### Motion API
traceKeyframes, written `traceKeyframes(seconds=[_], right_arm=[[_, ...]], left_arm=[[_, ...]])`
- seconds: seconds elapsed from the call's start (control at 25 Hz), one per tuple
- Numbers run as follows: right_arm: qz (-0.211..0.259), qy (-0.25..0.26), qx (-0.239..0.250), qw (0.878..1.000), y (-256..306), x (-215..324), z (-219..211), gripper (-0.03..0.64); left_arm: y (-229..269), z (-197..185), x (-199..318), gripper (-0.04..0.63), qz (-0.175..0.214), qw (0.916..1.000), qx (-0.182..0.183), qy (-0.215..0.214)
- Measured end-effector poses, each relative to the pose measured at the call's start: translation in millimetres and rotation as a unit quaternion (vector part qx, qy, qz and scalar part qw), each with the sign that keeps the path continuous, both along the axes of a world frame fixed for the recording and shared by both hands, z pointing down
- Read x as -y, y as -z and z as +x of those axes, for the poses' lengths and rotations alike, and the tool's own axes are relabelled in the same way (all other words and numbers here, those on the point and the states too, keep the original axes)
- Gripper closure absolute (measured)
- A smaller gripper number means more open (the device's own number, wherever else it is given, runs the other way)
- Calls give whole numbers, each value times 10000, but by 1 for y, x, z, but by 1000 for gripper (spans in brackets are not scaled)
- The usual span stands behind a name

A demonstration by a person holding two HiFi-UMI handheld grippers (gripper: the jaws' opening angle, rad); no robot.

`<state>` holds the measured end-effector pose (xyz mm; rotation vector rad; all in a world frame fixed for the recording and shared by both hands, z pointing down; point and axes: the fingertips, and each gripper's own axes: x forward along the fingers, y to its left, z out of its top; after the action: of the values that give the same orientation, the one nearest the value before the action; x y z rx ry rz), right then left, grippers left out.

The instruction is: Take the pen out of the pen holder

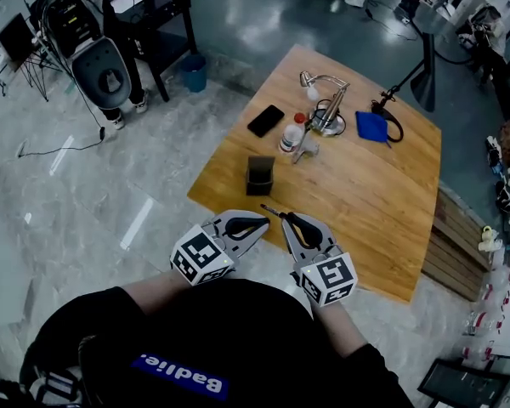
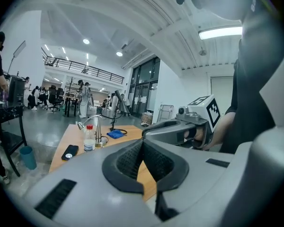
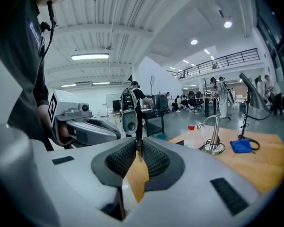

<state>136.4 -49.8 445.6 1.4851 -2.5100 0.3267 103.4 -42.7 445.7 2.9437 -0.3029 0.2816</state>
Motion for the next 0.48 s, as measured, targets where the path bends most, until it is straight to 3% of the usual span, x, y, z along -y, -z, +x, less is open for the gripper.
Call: traceKeyframes(seconds=[0.24,0.48], right_arm=[[-44,-131,895,9959,-5,-8,-2,568],[8,-33,1012,9949,-4,-12,-13,568]], left_arm=[[5,-1,-3,586,59,10000,29,-48],[5,-4,-5,586,82,9999,49,-85]])
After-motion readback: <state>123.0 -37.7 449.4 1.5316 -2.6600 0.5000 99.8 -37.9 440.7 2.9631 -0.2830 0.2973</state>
